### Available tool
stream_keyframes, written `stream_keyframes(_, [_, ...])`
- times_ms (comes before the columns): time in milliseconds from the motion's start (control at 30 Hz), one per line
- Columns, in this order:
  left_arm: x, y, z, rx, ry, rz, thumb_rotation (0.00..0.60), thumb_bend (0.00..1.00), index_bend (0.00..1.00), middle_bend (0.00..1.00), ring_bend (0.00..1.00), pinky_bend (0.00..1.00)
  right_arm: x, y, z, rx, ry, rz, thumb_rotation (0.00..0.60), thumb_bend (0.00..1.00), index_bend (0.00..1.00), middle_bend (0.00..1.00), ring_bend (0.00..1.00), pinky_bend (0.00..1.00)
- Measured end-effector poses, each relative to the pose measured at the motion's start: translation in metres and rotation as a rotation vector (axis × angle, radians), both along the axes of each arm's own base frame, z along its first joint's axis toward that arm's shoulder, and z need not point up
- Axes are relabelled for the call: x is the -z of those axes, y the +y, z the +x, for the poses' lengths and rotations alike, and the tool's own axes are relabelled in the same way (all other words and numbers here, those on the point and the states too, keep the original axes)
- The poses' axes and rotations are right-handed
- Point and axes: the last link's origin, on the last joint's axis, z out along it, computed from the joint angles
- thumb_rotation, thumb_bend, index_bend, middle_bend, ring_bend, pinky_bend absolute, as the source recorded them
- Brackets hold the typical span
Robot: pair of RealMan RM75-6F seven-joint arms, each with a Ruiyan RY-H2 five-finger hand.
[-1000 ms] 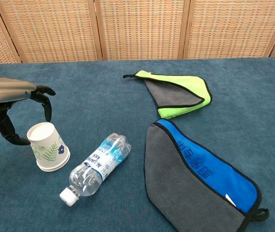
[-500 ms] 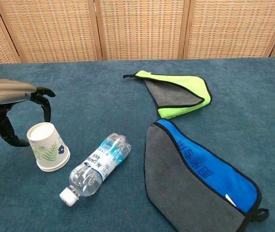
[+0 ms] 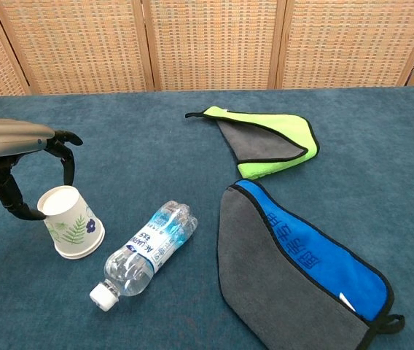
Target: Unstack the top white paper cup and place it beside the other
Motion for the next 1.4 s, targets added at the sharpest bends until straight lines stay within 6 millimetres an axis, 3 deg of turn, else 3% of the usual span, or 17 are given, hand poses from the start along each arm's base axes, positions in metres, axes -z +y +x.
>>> stream_keyframes(700, [-0.029,0.003,0.013,0.007,-0.068,0.059,0.6,0.24,0.41,0.0,0.0,0.0,0.0,0.0,0.0,0.0,-0.001,-0.001,0.6,0.12,0.0,0.0,0.0,0.0])
stream_keyframes(1167, [-0.097,0.014,0.024,0.012,-0.136,0.174,0.6,0.24,0.42,0.0,0.0,0.0,0.002,0.0,0.001,0.0,0.004,0.006,0.6,0.12,0.0,0.0,0.0,0.0])
stream_keyframes(1400, [-0.128,0.018,0.008,-0.02,-0.114,0.223,0.6,0.24,0.42,0.0,0.0,0.0,0.003,0.0,0.001,0.0,0.011,0.011,0.6,0.12,0.0,0.0,0.0,0.0])
